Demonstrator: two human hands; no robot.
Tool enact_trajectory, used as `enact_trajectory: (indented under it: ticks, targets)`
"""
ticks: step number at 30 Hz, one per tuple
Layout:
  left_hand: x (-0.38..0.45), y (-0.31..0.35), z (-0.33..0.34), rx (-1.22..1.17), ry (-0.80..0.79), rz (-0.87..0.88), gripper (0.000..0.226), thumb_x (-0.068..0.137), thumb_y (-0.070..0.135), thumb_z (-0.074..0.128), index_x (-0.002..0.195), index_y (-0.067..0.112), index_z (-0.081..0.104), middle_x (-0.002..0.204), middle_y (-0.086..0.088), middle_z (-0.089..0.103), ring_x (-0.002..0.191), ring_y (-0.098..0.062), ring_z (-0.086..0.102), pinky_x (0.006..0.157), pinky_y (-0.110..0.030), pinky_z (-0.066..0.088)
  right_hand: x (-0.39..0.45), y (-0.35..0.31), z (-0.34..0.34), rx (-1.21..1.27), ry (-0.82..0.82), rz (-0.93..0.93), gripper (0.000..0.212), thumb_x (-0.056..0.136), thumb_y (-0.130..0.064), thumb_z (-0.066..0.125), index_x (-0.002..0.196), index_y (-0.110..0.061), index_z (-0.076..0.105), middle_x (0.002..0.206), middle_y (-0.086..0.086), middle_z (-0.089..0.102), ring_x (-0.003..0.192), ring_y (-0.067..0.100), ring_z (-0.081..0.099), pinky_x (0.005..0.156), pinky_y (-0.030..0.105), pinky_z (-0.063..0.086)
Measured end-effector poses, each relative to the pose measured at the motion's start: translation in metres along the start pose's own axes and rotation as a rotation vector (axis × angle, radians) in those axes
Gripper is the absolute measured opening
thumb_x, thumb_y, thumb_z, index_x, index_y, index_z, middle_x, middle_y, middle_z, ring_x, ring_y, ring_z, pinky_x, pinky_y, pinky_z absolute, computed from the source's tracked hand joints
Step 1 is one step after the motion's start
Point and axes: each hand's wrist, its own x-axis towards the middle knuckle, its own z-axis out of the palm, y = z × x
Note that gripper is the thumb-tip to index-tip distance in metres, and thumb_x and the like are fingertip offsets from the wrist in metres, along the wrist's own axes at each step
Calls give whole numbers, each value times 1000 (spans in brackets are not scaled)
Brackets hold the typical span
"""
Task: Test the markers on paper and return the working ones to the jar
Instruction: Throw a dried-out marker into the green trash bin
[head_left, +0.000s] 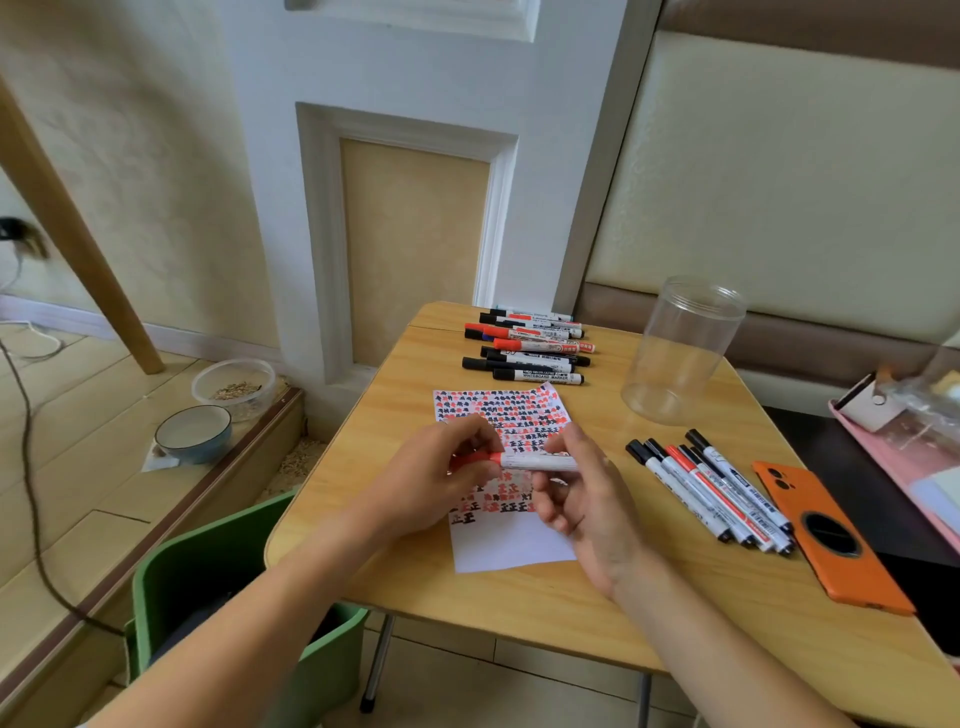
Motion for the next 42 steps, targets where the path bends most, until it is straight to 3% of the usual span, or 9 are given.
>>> enact_trajectory:
  ticks: [4,8,14,22,27,31,34,39,42]
  targets:
    - [-2,-6,-13,-7,7,-32,15,92,17,74,105,21,68,94,11,70,87,-6,67,76,-21,53,3,3,-1,-18,24,-36,13,100,-22,62,96,-10,59,76,15,62,56,19,55,46,22,40]
    - [-3,-7,-17,-175,11,-80,34,84,26,79,117,21,72,102,9,74,97,-7,70,86,-23,56,2,10,4,-244,2,-136,11,102,-15,60,98,-5,60,78,14,69,59,22,63,50,27,49]
    - [-6,-10,-8,193,-66,70,27,92,22,74,118,25,74,101,12,74,90,-2,61,74,-12,45,-5,17,8,-564,-1,-252,5,99,-21,67,97,-24,62,72,-2,65,53,13,56,50,26,44]
    - [-7,-8,-6,296,-93,150,19,98,28,65,116,22,65,93,8,63,81,-6,51,69,-24,44,-1,16,4,-866,-41,-499,17,93,-13,73,97,-27,64,98,-10,67,95,15,64,69,32,54]
    - [-3,-12,0,300,-65,175,10,99,17,59,104,13,67,92,1,59,80,-10,49,67,-27,37,4,21,1,-962,-56,-537,16,97,-17,68,101,-28,58,99,-12,63,89,16,61,67,29,47]
    - [-3,-15,3,300,-57,181,15,98,17,51,99,12,65,89,3,53,78,-12,47,67,-33,40,8,22,-2,-984,-80,-556,12,98,-22,67,101,-28,57,97,-14,64,87,15,63,70,42,52]
    - [-4,-13,2,287,-61,188,18,99,21,48,97,12,64,89,2,53,77,-14,47,66,-36,41,9,16,-1,-1027,-96,-585,13,98,-25,68,95,-26,55,88,-14,63,74,13,60,60,35,48]
    - [-4,-11,1,238,-62,186,12,101,16,52,98,11,63,89,2,54,77,-10,44,65,-29,36,12,5,-2,-1045,-154,-595,15,99,-29,66,92,-22,56,70,-3,61,55,16,53,50,35,39]
    - [-4,-10,3,211,-69,187,11,101,16,54,99,11,64,89,5,53,77,-2,43,66,-23,33,13,1,-4,-1049,-157,-588,20,98,-45,61,89,-28,56,70,-1,64,57,16,57,51,41,46]
